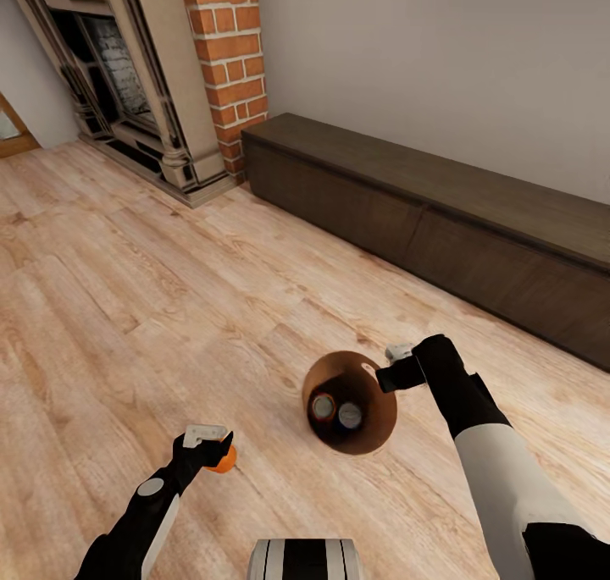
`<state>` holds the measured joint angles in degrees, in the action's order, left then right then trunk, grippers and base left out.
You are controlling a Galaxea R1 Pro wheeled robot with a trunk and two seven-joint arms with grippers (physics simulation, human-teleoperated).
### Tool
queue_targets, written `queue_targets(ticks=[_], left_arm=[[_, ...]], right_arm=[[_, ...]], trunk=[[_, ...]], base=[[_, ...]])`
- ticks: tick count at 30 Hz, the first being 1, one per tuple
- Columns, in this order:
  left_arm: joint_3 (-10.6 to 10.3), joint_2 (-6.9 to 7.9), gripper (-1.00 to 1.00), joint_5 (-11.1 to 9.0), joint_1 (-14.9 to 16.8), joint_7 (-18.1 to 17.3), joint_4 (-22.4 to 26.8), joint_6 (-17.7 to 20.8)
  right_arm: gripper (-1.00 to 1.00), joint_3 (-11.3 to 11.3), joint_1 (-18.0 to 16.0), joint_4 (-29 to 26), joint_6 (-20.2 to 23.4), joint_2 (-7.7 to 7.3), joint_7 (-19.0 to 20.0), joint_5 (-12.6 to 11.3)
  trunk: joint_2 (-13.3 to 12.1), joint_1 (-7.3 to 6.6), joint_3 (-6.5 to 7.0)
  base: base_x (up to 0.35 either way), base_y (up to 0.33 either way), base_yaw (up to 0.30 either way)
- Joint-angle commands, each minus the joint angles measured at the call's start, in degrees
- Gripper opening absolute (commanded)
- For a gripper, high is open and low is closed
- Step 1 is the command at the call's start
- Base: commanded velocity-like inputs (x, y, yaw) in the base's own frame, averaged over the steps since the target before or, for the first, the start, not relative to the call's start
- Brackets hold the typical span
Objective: Put the three can of soda from the living room inside the tash can in the kitchen.
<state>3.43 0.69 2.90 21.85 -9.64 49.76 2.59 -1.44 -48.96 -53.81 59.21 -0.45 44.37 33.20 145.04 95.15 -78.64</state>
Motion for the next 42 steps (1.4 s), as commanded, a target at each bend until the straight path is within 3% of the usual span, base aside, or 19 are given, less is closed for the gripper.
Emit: queue_targets(ticks=[1,17,36,42], left_arm=[[0.0,0.00,1.00,0.0,0.0,0.0,0.0,0.0],[0.0,-0.06,1.00,0.0,0.0,-0.3,-0.3,0.0],[0.0,-0.05,1.00,0.0,0.0,-0.4,-0.7,0.1],[0.0,-0.01,1.00,0.0,0.0,-0.4,-0.4,0.0]], right_arm=[[-1.00,-0.1,0.0,-0.7,0.8,0.01,0.5,-1.8],[-1.00,-0.8,0.0,-4.3,0.8,0.02,1.0,-1.8],[-1.00,-0.6,0.0,-6.9,0.8,0.02,1.1,-1.7],[-1.00,-0.6,0.0,-8.9,0.8,0.08,1.1,-1.7]], trunk=[[0.0,0.00,0.00],[0.0,0.00,0.00],[0.3,0.49,-4.21],[0.3,0.49,-4.21]], base=[[0.000,0.000,0.000],[0.000,0.000,0.000],[0.000,0.000,0.000],[0.000,0.000,0.000]])
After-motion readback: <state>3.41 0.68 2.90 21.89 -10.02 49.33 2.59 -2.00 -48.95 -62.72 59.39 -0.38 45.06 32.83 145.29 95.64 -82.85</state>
